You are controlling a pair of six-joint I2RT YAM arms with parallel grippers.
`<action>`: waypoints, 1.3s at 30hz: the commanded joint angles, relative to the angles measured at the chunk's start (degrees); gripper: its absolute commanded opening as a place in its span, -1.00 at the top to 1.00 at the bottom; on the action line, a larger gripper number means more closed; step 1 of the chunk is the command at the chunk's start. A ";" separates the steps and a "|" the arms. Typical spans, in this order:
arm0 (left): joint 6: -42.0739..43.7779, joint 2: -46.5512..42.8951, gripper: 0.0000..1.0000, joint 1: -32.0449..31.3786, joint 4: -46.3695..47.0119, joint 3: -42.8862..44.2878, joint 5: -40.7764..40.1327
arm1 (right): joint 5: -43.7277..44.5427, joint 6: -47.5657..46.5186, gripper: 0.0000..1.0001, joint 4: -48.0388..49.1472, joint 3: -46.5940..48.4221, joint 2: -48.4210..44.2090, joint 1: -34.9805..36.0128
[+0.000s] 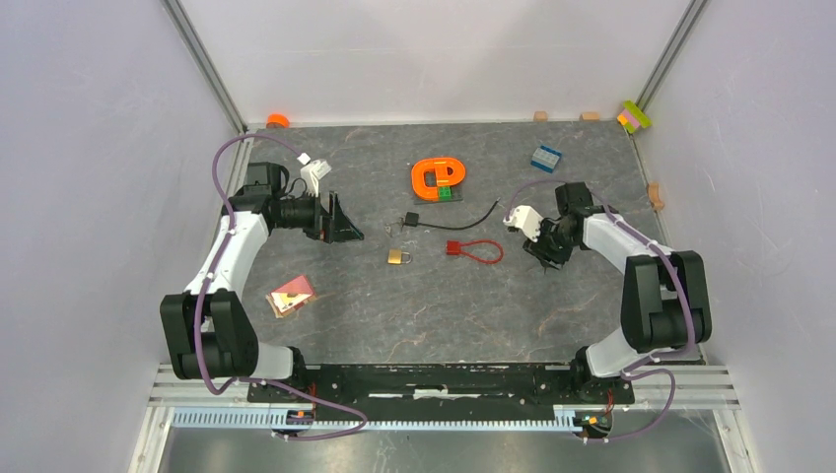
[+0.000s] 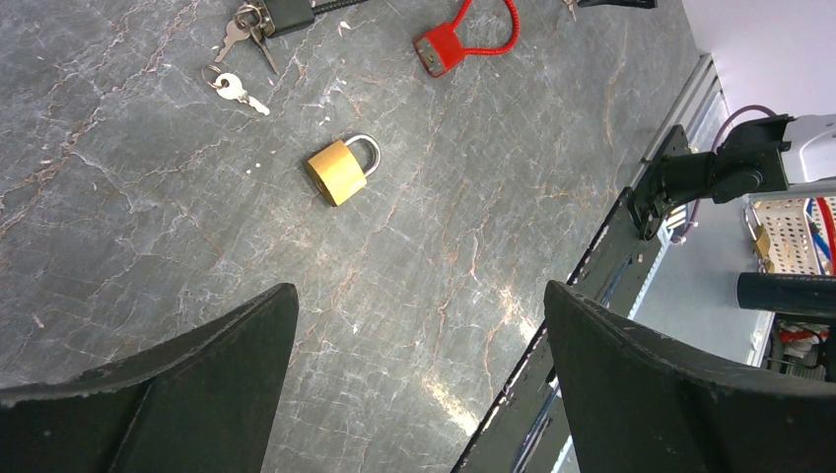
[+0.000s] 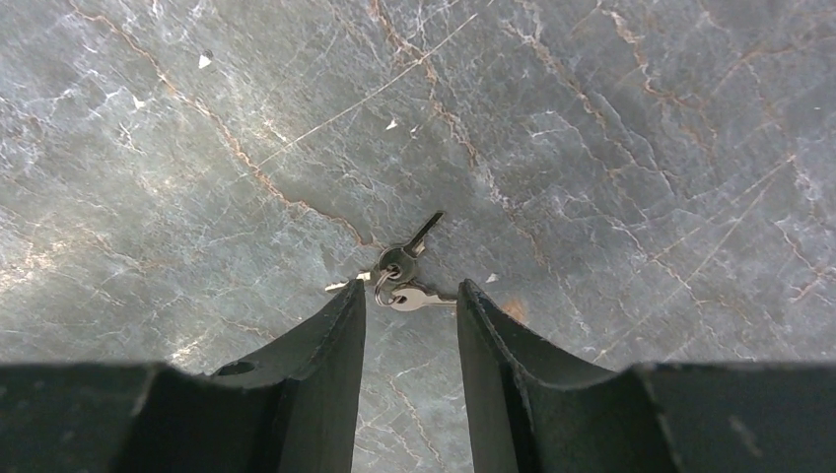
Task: Unlock with the key
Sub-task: Pick up the key from the center of the board.
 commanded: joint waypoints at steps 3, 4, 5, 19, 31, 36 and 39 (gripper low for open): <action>1.44 -0.29 -1.00 -0.13 -0.27 2.00 1.86 | -0.71 -2.10 0.15 0.66 -0.55 1.57 -0.12; 1.46 -0.16 -1.00 -0.08 -0.29 2.01 1.90 | -0.52 -2.10 0.16 0.97 -0.64 1.82 -0.10; 1.48 -0.05 -1.00 -0.16 -0.29 2.00 1.95 | -0.34 -2.18 0.17 1.08 -0.66 2.04 -0.14; 2.41 0.58 -1.00 -0.27 -0.29 2.94 1.91 | 1.50 -3.14 0.88 0.73 -0.29 3.14 -0.12; -3.96 0.44 -0.83 -11.02 11.62 1.70 5.64 | -18.57 1.00 1.00 0.82 4.17 -7.23 4.34; -27.02 3.02 -0.68 -20.09 35.38 -3.12 -2.09 | -23.76 13.55 1.00 16.76 0.20 -13.28 11.56; -33.15 5.12 -0.52 -25.22 39.12 -1.11 -7.53 | -22.88 20.96 1.00 25.89 -1.51 -14.95 16.00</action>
